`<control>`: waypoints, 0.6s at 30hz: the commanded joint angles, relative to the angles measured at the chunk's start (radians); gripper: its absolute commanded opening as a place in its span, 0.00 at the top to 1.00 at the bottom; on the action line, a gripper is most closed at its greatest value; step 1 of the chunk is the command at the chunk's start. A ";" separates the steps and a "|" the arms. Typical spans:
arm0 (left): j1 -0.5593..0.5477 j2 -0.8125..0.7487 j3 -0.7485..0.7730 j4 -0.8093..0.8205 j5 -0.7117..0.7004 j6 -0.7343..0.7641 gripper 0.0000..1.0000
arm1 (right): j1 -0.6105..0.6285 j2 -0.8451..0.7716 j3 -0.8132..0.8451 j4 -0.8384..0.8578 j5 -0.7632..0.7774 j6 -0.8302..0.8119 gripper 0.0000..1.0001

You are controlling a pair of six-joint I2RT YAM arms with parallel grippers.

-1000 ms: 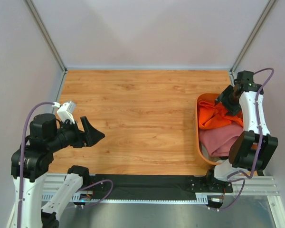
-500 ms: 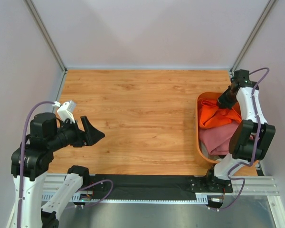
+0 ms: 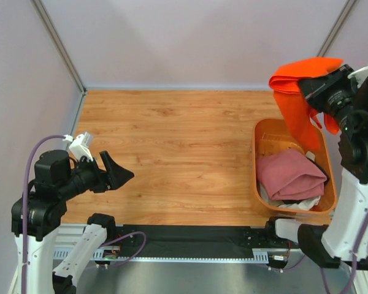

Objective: Fold and stack the t-shirts
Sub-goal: Move the tshirt to the center of the board

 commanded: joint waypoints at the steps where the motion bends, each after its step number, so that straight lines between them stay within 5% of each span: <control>1: -0.005 -0.028 0.031 0.034 -0.019 -0.070 0.16 | 0.233 0.022 -0.009 0.014 -0.169 0.100 1.00; 3: -0.003 -0.043 0.028 0.042 -0.035 -0.091 0.16 | 0.377 -0.001 -0.089 0.057 -0.188 0.121 0.99; 5: -0.005 -0.060 0.019 0.045 -0.057 -0.102 0.13 | 0.560 -0.052 -0.310 0.143 -0.214 0.150 0.84; 6: -0.003 -0.066 0.013 0.048 -0.066 -0.107 0.09 | 0.606 -0.081 -0.396 0.179 -0.251 0.161 0.50; 8: -0.005 -0.074 -0.018 0.048 -0.082 -0.111 0.07 | 0.695 -0.111 -0.683 0.245 -0.369 0.193 0.16; 12: -0.005 -0.044 -0.082 0.035 -0.062 -0.133 0.06 | 0.731 -0.144 -0.969 0.205 -0.373 0.129 0.04; 18: -0.011 0.068 -0.272 0.180 0.081 -0.188 0.09 | 0.711 0.020 -0.831 -0.011 -0.100 -0.145 0.02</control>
